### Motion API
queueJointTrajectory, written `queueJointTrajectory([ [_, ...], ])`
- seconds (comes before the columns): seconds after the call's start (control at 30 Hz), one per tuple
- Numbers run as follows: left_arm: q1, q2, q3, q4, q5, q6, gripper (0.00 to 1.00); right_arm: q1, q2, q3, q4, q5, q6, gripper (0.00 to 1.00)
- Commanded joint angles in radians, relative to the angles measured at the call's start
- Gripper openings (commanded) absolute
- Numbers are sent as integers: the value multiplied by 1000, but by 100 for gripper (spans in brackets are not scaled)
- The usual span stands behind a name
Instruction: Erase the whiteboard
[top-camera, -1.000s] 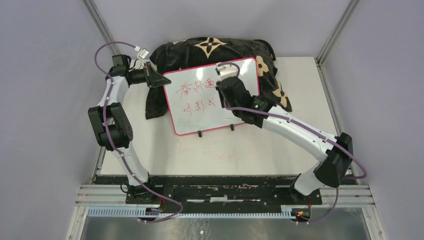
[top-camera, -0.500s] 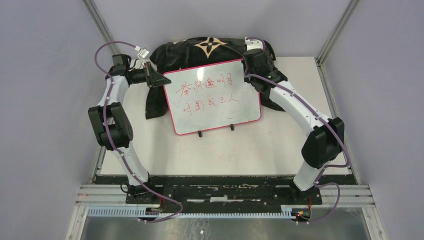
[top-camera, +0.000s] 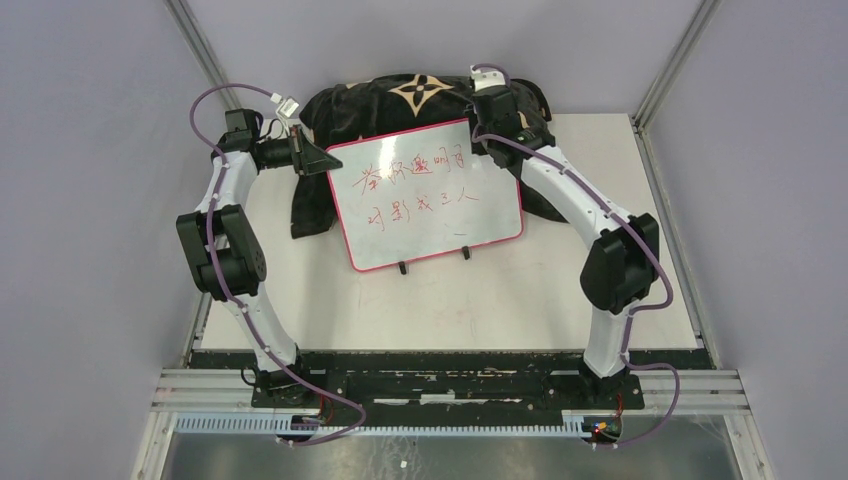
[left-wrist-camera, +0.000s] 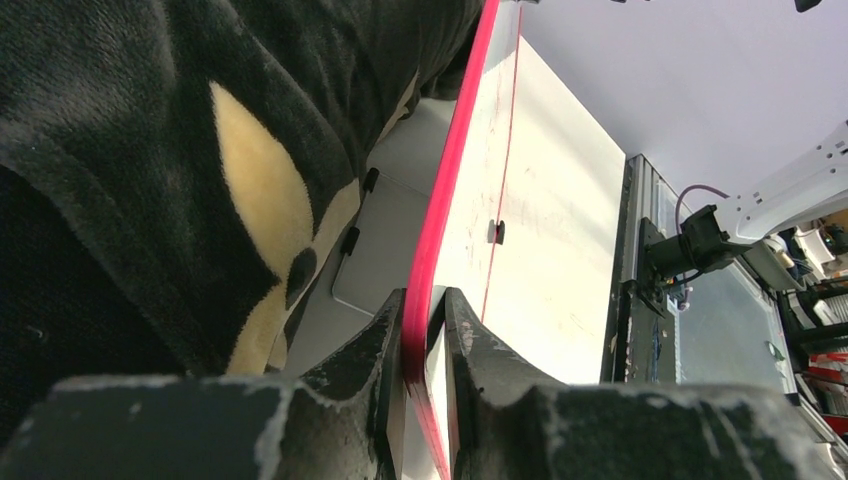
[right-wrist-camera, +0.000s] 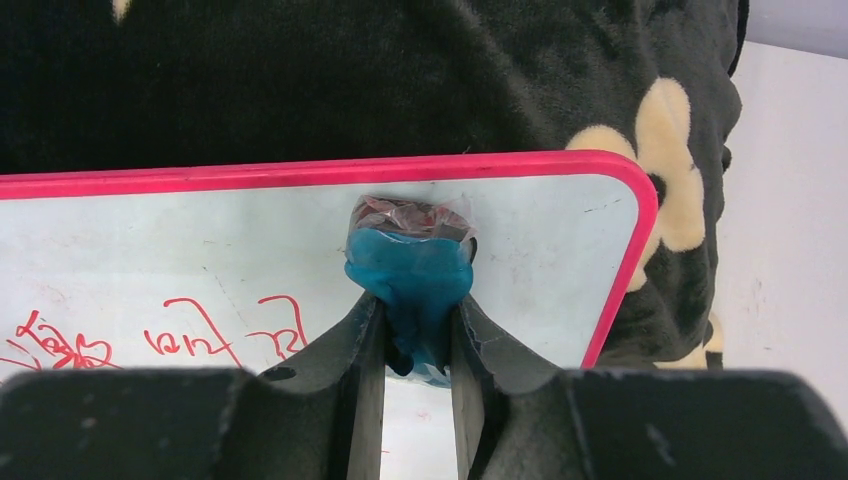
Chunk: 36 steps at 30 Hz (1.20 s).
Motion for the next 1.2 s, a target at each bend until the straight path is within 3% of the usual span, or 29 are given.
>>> queueJointTrajectory([
  [0.0,-10,-4,31,2,-66,58,3,5,23,47,20,-73,20,1],
  [0.37,-25,-11,31,-24,-78,80,3,152,52,30,55,-59,27,1],
  [0.5,-31,-18,31,-31,-80,85,3,239,136,134,28,-55,24,1],
  [0.77,-34,-33,30,-75,-84,121,3,395,386,508,-84,-59,2,0],
  [0.97,-35,-35,28,-112,-85,155,3,419,433,566,-73,-60,4,1],
  [1.17,-35,-38,23,-114,-91,153,3,415,451,545,-64,99,-37,0],
])
